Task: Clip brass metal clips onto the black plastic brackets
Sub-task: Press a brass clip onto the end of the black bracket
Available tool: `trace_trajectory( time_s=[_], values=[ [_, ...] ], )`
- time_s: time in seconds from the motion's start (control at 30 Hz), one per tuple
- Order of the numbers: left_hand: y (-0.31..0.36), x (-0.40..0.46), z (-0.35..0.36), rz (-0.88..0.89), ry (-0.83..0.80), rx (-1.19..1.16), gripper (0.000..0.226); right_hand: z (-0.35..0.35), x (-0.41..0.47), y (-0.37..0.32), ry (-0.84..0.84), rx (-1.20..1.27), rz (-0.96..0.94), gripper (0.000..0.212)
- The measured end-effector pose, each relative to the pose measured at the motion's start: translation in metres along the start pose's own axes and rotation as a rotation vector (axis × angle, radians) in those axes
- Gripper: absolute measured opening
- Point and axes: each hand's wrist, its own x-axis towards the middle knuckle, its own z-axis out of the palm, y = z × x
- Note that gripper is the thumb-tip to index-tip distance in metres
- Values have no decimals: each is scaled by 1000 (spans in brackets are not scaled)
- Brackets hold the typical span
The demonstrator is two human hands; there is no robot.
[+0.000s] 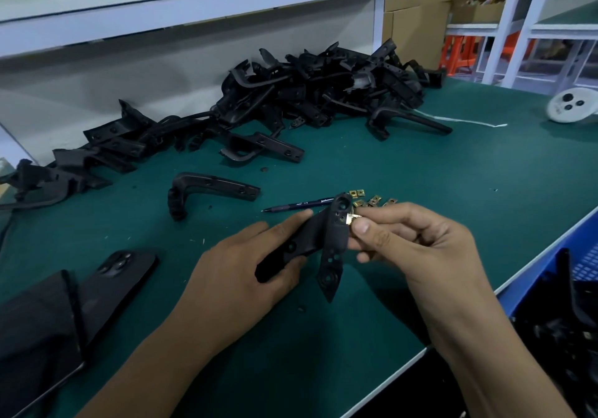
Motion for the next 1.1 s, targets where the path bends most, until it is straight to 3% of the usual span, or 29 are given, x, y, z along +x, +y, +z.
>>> trace_trajectory(
  time_s=[0.27,0.43,0.7,0.83,0.93,1.0,1.1],
  values=[
    [-7,-2,-3,49,-92,-279,58,-15,2,-3,-299,99,60,25],
    [-8,-4,-4,81,-160,-389,55,-20,3,-2,-468,65,50,58],
    [-7,-6,-5,110,-185,-318,56,-16,0,-1,-602,-93,34,23],
    [-8,-5,-3,98,-128,-320,55,-10,0,1,-461,-160,-36,24],
    [-9,-4,-2,40,-9,-313,55,-17,3,-2,-147,-271,-182,17],
    [-13,-2,-3,-40,82,-309,53,-33,7,-8,42,-455,-263,12],
    [-20,-1,-5,-138,129,-266,51,-56,10,-12,117,-772,-243,14]
  ],
)
